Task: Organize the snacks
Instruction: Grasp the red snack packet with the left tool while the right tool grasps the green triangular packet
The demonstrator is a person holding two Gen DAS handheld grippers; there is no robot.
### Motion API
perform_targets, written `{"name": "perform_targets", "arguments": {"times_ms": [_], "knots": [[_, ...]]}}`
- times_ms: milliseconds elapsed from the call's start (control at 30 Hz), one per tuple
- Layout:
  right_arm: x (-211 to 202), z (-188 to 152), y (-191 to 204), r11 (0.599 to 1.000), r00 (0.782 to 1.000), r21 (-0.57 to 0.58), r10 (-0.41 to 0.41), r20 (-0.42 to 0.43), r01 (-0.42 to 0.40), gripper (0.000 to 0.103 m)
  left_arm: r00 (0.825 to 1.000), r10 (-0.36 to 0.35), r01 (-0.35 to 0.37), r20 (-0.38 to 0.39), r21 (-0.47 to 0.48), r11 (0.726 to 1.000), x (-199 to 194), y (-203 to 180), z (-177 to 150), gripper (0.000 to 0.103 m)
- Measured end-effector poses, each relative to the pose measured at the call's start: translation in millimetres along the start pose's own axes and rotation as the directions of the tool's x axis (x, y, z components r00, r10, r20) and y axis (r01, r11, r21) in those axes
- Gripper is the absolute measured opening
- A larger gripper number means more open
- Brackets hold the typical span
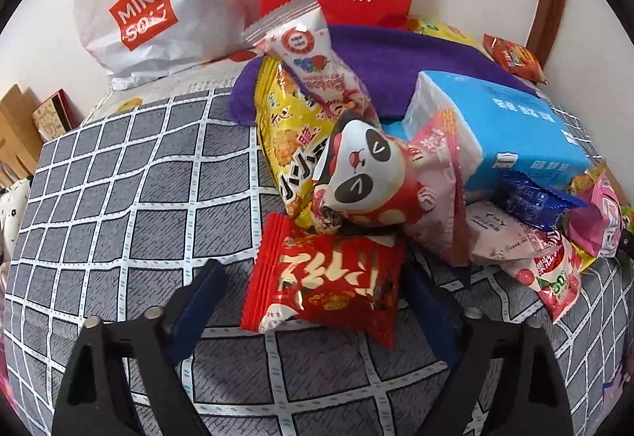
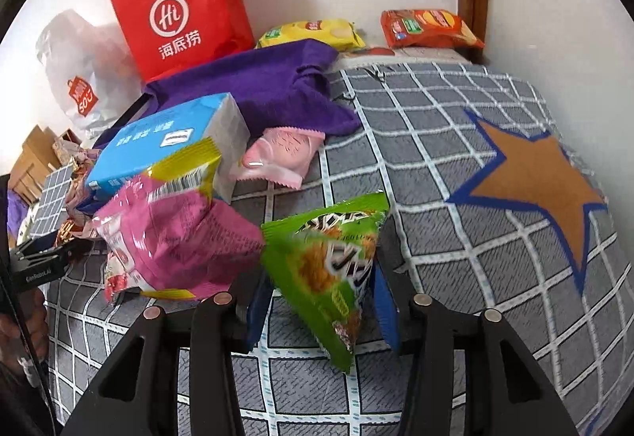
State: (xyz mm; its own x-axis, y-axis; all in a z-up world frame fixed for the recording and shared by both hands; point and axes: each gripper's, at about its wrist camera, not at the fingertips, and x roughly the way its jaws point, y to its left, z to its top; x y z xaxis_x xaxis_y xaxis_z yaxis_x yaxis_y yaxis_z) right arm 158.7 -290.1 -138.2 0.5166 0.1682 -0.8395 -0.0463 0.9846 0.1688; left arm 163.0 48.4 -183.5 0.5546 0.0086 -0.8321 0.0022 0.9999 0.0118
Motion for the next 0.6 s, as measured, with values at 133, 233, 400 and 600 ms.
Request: {"name": "perform_targets", "arguments": {"times_ms": [133,233,400,600], "knots": [[4.0,0.1,-4.1,0.999,1.000,0.034,0.020,0.004,-0.020,0.048,1.000,-0.005,0.005,0.012,0.023,1.000,-7.3,-4.6,-2.0,0.057],[1.8,0.9,-1.4,1.000,1.000,0.011,0.009,0.002,-0.009,0.046,1.000,-0.005,0.005,0.024,0.029,1.000,-12.8,-5.2,-2.7,0.049],[-12.3,-2.0,4.3,1.000,1.000,-0.011,0.002,0.020,-0.002,0.046,0.998,-0.058,0.058,0.020,-0.001,0.998,-19.1,3.0,-5.9,0.048],[-37.0,-4.5,9.8,1.000,0.998,-0.003,0.004,0.055,-0.004,0.046,0.995,-0.095,0.096,0.035,-0.020,0.995,-36.6,4.8,-17.2,0.048]]}}
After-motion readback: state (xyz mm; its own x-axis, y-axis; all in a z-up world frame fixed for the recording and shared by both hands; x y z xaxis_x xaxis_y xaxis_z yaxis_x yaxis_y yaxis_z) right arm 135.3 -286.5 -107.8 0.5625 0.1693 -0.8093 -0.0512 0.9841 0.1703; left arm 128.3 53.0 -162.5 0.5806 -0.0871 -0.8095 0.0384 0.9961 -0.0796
